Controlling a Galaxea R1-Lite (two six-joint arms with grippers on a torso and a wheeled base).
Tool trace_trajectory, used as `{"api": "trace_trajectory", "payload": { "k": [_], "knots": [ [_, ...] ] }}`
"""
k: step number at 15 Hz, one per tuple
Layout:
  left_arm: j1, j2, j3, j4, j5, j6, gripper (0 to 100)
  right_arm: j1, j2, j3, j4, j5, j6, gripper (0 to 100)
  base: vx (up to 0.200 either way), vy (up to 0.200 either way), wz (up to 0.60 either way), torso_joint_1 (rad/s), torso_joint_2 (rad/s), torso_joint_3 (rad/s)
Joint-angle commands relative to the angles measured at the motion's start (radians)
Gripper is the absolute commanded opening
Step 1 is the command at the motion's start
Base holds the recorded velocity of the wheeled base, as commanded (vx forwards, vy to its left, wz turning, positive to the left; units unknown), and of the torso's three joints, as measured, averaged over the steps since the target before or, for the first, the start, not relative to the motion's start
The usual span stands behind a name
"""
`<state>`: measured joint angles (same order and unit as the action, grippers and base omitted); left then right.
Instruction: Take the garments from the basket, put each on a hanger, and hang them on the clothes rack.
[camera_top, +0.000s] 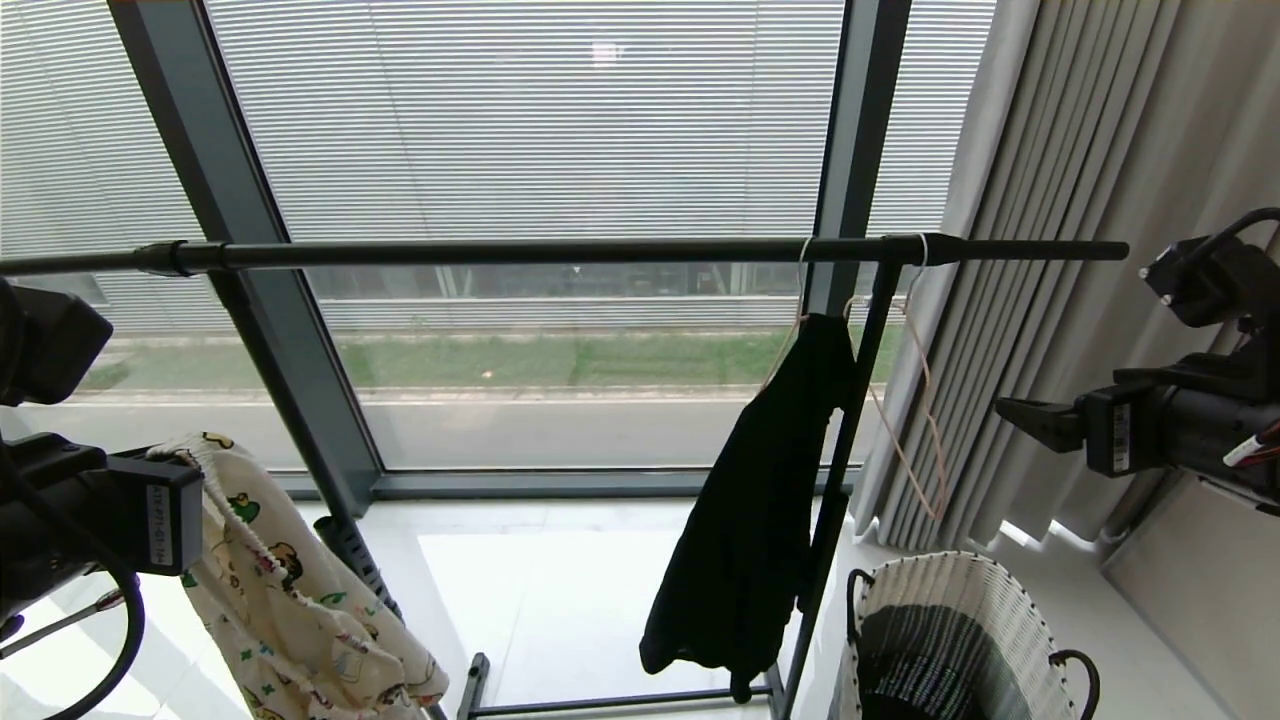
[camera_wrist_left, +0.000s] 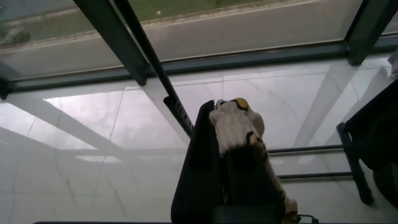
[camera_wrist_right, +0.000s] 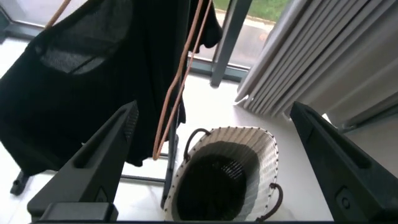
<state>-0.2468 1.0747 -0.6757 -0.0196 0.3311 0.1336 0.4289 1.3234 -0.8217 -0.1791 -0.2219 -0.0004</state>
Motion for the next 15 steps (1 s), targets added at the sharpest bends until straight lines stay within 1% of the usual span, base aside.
{"api": "trace_trajectory", "payload": {
  "k": [1, 3, 6, 10, 13, 15],
  "knots": [
    [0.0, 0.002, 0.001, 0.0, 0.0, 0.0, 0, 0.002, 0.086, 0.001, -0.02, -0.001, 0.03, 100, 0.2, 0.0, 0.0, 0.017, 0.01, 0.002],
    [-0.002, -0.001, 0.004, 0.0, 0.002, 0.0, 0, 0.002, 0.138, 0.001, -0.046, -0.001, 0.043, 100, 0.2, 0.0, 0.0, 0.005, 0.0, 0.002],
    [-0.003, -0.009, 0.004, -0.002, 0.002, -0.002, 0, 0.005, 0.206, -0.001, -0.1, -0.002, 0.066, 100, 0.0, 0.0, 0.0, 0.0, 0.0, 0.0],
    [-0.003, -0.015, 0.01, -0.002, 0.002, -0.002, 0, 0.042, 0.257, -0.005, -0.106, -0.008, 0.146, 100, 0.0, 0.0, 0.0, 0.0, 0.0, 0.0],
    [-0.003, -0.021, 0.012, -0.002, 0.002, 0.0, 0, 0.042, 0.324, -0.033, -0.106, -0.08, 0.174, 100, 0.0, 0.0, 0.0, 0.0, 0.0, 0.0],
    [-0.003, -0.027, 0.012, -0.002, 0.002, 0.0, 0, 0.042, 0.358, -0.065, -0.108, -0.108, 0.206, 100, 0.0, 0.0, 0.0, 0.0, 0.0, 0.0]
  ]
}}
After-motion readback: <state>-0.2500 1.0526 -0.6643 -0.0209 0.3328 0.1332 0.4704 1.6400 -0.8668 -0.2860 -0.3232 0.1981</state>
